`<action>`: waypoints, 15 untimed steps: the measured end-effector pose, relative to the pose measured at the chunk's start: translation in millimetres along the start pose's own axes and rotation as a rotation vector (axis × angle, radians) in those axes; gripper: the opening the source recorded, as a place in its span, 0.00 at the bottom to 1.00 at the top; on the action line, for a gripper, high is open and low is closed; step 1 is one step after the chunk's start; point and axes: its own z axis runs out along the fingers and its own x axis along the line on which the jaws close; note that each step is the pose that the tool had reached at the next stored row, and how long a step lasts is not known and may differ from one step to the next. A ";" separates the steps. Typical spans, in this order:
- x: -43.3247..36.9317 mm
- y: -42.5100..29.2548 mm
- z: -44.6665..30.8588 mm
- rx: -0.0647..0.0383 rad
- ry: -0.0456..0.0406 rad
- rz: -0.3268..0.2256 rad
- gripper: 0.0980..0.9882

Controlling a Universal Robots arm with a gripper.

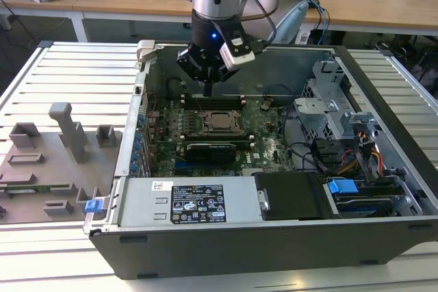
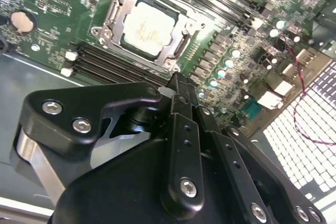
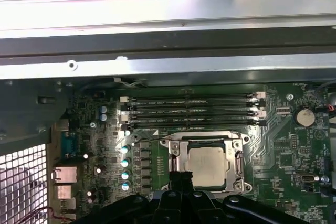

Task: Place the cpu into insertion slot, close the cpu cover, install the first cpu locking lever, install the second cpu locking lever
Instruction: 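Install the first cpu locking lever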

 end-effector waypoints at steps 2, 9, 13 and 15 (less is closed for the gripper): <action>2.9 -0.1 0.1 0.000 -0.0001 0.000 0.01; 17.1 -0.7 0.4 0.000 -0.0003 0.000 0.01; 22.7 -0.9 0.6 0.000 -0.0004 0.000 0.01; 25.5 -0.4 0.6 0.000 -0.0001 0.000 0.01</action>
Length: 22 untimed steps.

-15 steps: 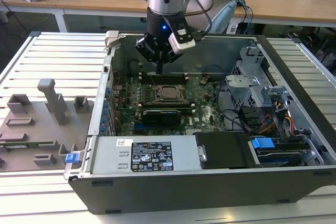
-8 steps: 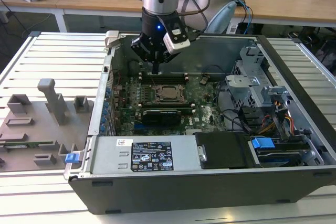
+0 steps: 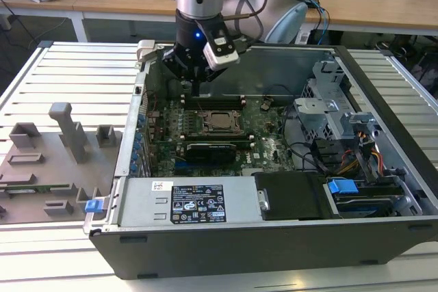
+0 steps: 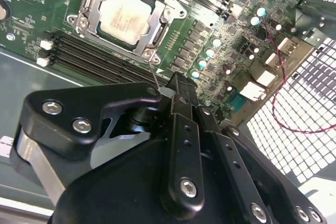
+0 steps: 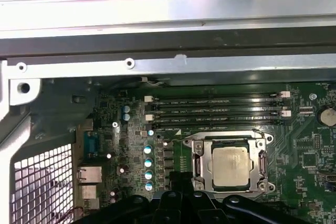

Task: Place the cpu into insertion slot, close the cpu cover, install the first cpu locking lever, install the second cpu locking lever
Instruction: 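Install the first cpu locking lever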

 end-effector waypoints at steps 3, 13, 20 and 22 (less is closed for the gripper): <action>5.6 1.9 0.7 0.000 -0.0002 0.000 0.01; 19.6 16.9 3.9 0.000 -0.0001 0.000 0.01; 20.0 28.8 12.7 0.000 -0.0002 0.000 0.01; 20.1 29.8 14.9 0.000 -0.0003 0.000 0.01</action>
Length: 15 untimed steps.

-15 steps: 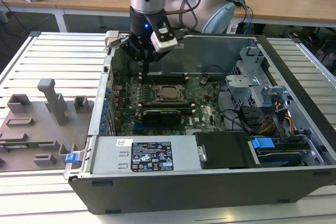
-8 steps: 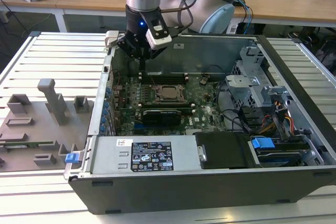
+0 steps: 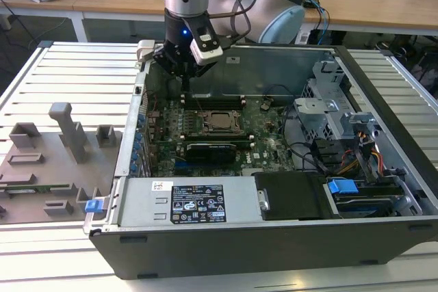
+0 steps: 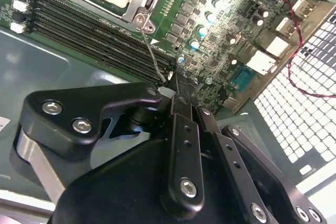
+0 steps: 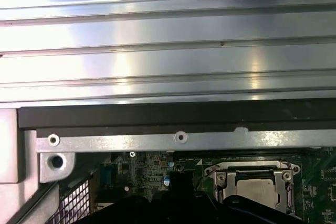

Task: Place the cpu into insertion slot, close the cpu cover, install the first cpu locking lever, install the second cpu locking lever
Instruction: 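Install the first cpu locking lever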

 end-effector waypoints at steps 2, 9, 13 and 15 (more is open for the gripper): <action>-0.2 0.0 0.7 0.000 0.0003 0.000 0.01; -8.4 0.4 0.9 0.000 0.0001 0.000 0.01; -14.3 0.6 0.8 0.000 0.0001 0.000 0.01; -17.8 0.8 0.7 0.000 0.0002 0.000 0.01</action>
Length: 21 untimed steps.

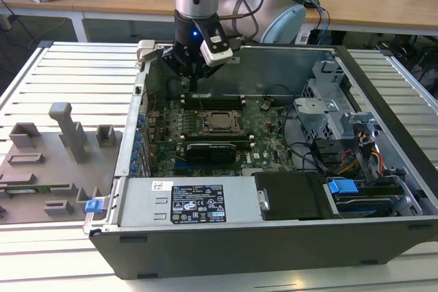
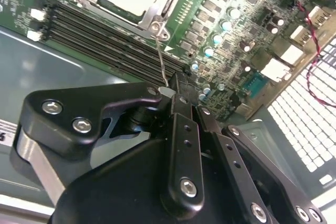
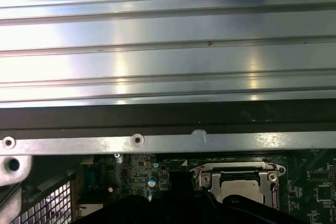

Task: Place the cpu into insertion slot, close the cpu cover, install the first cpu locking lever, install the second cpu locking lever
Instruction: 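Install the first cpu locking lever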

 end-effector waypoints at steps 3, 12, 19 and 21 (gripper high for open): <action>-5.3 0.2 -0.1 0.000 0.0001 0.000 0.01; -17.9 0.8 -0.3 0.000 0.0006 0.000 0.01; -27.5 1.2 -0.4 0.000 0.0009 0.000 0.01; -28.1 1.2 -0.4 0.000 0.0009 0.000 0.01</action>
